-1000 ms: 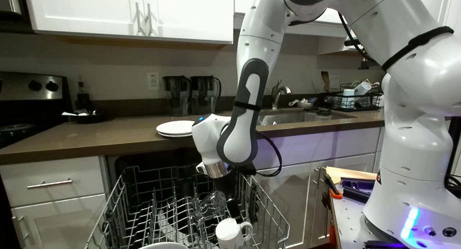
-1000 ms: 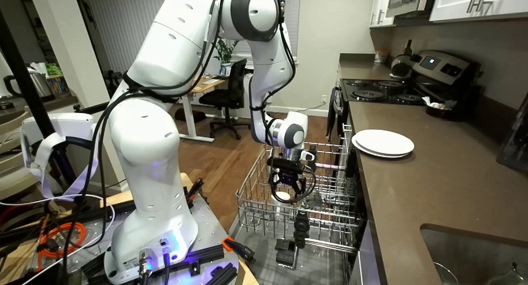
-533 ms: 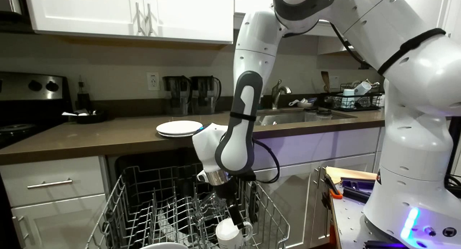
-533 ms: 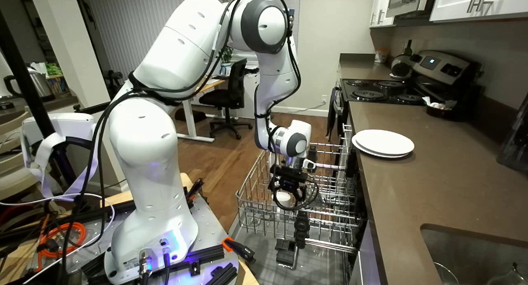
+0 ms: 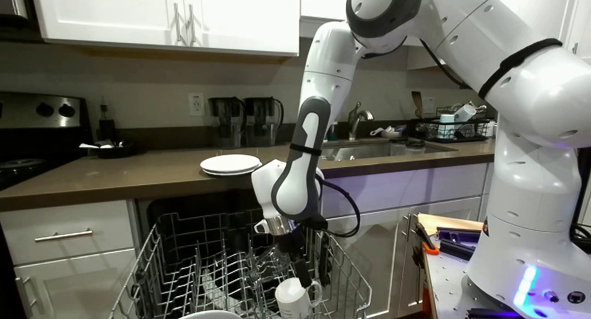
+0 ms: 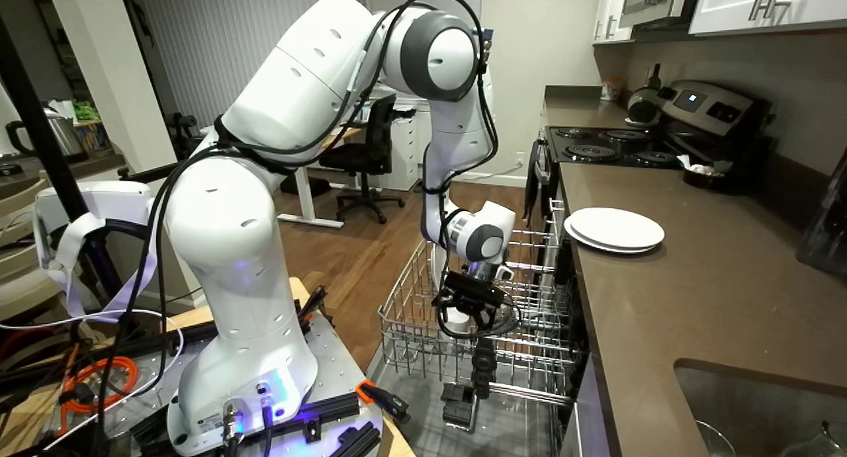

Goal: Move the mug cup from the right to the left of the dishwasher

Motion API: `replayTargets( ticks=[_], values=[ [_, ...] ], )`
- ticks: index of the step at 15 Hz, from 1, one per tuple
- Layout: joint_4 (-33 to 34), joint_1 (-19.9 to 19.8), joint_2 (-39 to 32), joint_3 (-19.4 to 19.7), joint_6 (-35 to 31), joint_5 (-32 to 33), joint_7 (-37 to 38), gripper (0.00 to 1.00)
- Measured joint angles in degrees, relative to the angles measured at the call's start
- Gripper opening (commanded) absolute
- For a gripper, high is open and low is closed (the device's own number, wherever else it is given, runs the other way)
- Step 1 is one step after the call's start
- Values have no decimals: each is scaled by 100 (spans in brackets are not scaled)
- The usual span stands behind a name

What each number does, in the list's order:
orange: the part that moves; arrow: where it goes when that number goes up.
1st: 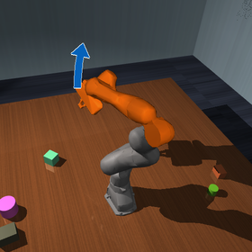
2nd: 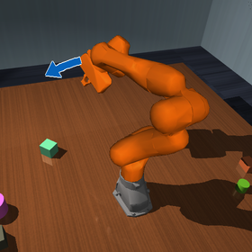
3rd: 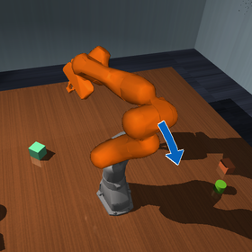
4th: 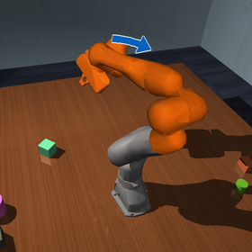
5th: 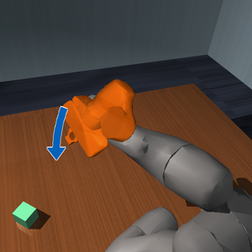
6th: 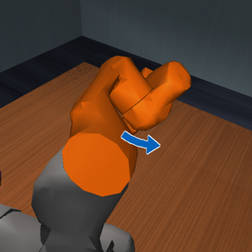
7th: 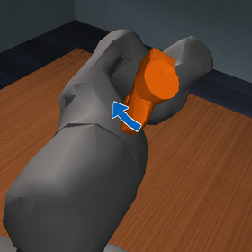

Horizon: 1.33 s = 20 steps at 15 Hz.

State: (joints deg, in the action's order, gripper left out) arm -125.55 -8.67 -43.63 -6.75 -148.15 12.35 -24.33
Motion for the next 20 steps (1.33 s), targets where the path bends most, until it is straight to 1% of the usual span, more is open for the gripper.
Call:
replayTargets(
  ticks=[5,12,14,16,19,20],
  values=[
    [-42,10,161,5,34,-19,7,100],
    [-195,13,485,-8,449,-151,7,100],
    [-284,14,509,-7,468,-150,-5,100],
    [-401,33,503,4,319,-99,-63,100],
    [-583,72,420,27,-310,105,-216,100],
    [-605,75,368,28,-501,183,-251,75]
  ],
)
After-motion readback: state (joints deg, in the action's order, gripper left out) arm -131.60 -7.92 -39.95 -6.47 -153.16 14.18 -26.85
